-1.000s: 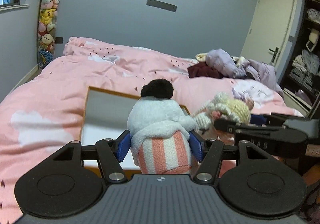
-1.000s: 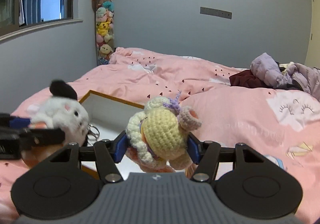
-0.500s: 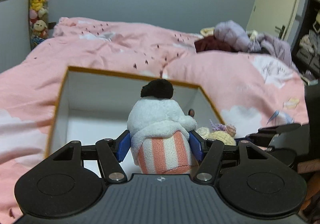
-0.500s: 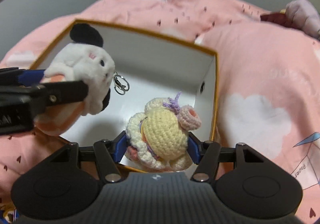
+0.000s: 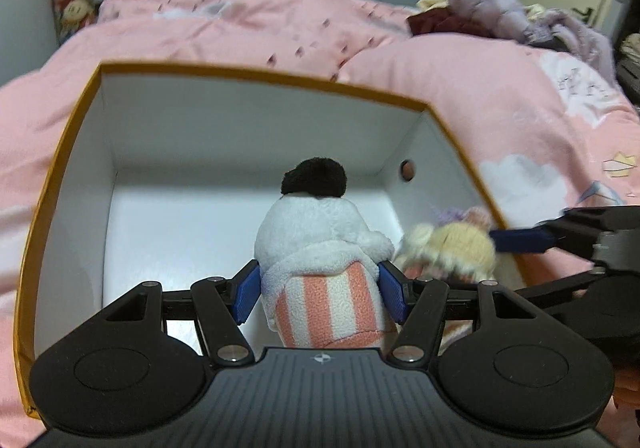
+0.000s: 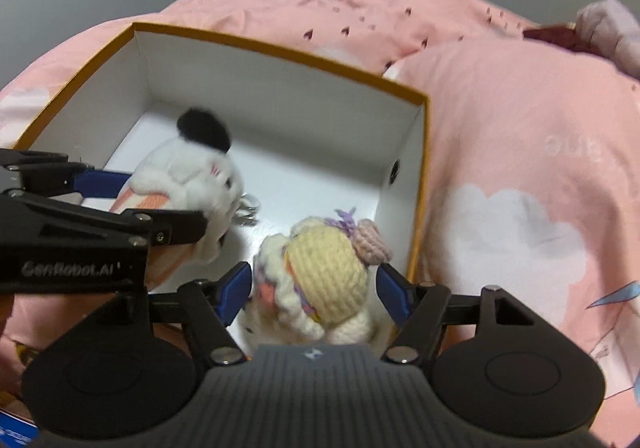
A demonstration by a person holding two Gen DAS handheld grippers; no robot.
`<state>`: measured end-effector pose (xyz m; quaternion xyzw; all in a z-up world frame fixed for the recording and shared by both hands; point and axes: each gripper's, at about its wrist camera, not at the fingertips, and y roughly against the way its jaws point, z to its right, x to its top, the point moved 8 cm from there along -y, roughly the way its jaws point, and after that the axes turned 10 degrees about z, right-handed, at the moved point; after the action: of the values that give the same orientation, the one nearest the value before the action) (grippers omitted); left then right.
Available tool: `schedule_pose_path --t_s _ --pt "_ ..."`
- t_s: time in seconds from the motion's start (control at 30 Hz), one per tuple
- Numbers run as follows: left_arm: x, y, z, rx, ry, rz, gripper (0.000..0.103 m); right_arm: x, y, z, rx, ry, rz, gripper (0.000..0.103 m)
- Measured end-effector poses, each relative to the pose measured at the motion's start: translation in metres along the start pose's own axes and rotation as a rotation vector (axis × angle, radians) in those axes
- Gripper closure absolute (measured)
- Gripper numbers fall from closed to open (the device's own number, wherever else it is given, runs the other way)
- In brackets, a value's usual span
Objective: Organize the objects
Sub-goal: 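Carry both plush toys into the shoebox and lower them inside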
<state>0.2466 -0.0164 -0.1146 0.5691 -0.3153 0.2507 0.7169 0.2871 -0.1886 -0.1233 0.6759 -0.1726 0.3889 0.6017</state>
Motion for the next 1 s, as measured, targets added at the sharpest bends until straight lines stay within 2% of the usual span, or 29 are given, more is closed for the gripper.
schedule_pose_path --t_s 0.2,0.27,0.43,0.57,0.77,0.93,1.0 --pt "-0.010 -0.005 -0.006 0.001 0.007 -0.037 0.031 0.010 0.015 0.008 -0.005 -0.002 0.053 0.037" --pt "-0.010 -0.007 -0.005 -0.002 0.008 -0.043 0.031 0.011 0.015 0.009 -0.014 -0.002 0.048 0.051" --pt "-0.013 -0.013 0.002 -0.036 -0.008 -0.069 0.031 0.004 -0.001 0.010 -0.015 -0.024 -0.011 0.068" --pt "-0.014 -0.016 0.009 -0.059 -0.034 -0.082 0.031 0.005 0.002 0.015 -0.035 -0.063 0.017 0.068" --pt "-0.010 -0.032 0.008 -0.115 0.073 -0.138 0.031 -0.001 0.006 0.015 -0.033 -0.066 0.022 0.066" --pt "-0.012 -0.031 0.021 -0.091 -0.029 -0.128 0.029 -0.004 0.005 0.014 -0.034 -0.077 0.018 0.066" --pt "-0.013 -0.028 0.020 -0.078 -0.026 -0.128 0.028 -0.006 0.007 0.014 -0.039 -0.076 0.021 0.059"
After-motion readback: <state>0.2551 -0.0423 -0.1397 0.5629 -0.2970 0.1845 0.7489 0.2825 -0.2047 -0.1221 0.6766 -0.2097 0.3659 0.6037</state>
